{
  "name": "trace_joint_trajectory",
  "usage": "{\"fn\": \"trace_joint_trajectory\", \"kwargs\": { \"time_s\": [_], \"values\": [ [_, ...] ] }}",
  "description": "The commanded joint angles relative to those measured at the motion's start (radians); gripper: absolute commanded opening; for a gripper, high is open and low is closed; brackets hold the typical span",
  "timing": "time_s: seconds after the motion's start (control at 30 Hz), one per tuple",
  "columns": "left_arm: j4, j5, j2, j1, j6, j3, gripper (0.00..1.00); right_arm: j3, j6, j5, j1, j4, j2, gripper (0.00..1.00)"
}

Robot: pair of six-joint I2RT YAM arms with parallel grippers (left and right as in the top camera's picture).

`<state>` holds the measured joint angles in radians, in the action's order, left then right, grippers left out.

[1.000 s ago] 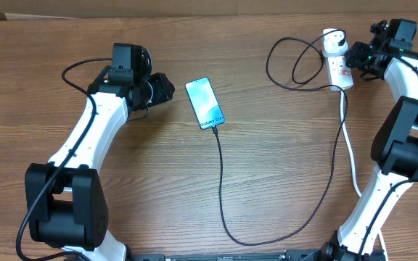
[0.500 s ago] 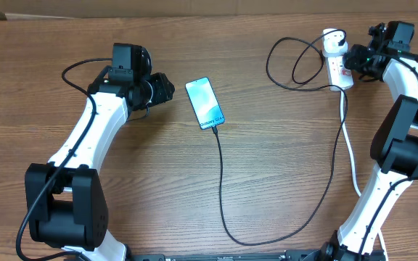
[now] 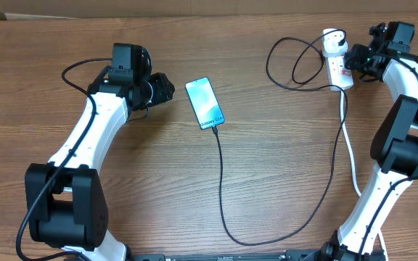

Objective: Plug charger to phone and switch on socket

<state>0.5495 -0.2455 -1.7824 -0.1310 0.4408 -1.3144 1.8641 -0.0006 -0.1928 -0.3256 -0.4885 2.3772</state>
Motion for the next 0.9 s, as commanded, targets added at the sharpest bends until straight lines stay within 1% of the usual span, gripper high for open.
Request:
{"fn": "trace_joint_trajectory", "kwargs": {
  "time_s": [0.0,0.67,0.87],
  "values": [
    [-0.004,0.009,0.011,-0.010,-0.014,0.002,0.49,-0.001,0.001,0.002,0.006,0.018,0.010,0.53],
    [-0.007,0.009,0.011,-0.010,-0.014,0.002,0.49,-0.001,0.001,-0.010,0.006,0.021,0.011,0.53],
    [-0.007,0.009,0.011,-0.010,-0.014,0.002,0.49,-0.001,0.001,-0.010,0.008,0.009,0.038,0.53]
  ]
}}
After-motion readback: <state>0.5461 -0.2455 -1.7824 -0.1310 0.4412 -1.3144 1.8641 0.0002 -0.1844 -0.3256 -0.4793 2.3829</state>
